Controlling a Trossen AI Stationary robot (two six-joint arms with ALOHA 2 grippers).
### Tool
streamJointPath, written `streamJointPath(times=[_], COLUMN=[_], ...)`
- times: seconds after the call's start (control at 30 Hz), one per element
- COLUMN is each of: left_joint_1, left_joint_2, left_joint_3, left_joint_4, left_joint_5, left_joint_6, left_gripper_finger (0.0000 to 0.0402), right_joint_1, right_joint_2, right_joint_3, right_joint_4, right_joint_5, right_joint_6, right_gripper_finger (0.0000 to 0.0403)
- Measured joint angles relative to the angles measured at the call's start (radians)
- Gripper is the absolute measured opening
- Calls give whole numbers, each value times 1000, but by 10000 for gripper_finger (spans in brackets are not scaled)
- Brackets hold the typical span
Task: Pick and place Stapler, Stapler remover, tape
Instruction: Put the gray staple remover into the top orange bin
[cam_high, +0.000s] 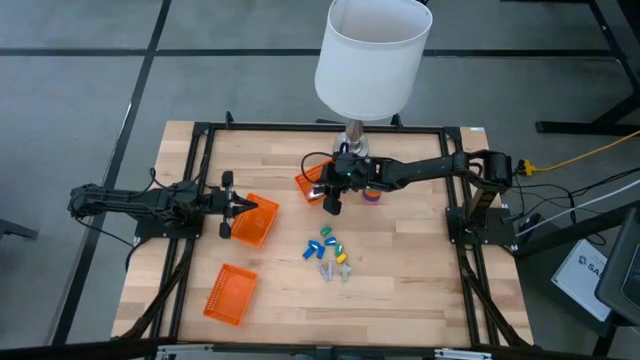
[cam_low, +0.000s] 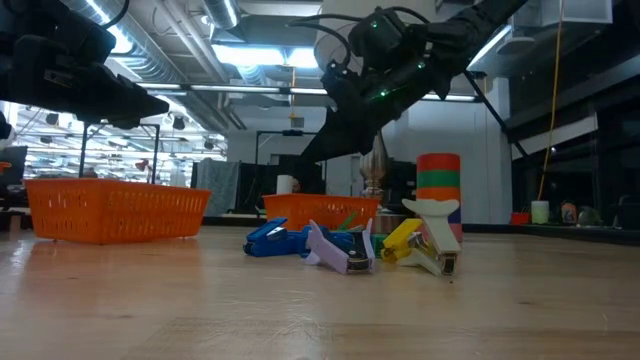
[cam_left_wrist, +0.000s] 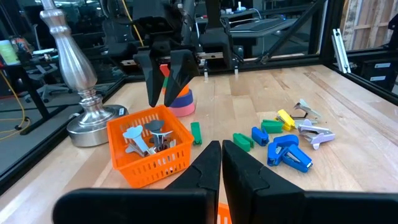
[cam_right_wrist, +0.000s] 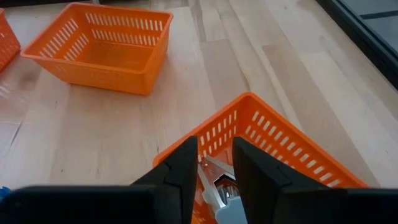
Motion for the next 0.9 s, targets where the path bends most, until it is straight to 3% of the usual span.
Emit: streamJointPath(times=[0.6, 0.9], left_joint_1=[0, 0], left_joint_2=[0, 0], left_joint_3=[0, 0], left_joint_4=[0, 0], left_joint_5=[0, 0], left_joint_6=[0, 0], left_gripper_finger=[10, 11], right_joint_1=[4, 86], right_joint_2=[1, 2], right_joint_3=[0, 0], right_joint_4=[-9, -46], right_joint_5=[0, -91], right_joint_6=[50, -33], right_gripper_finger=[104, 89])
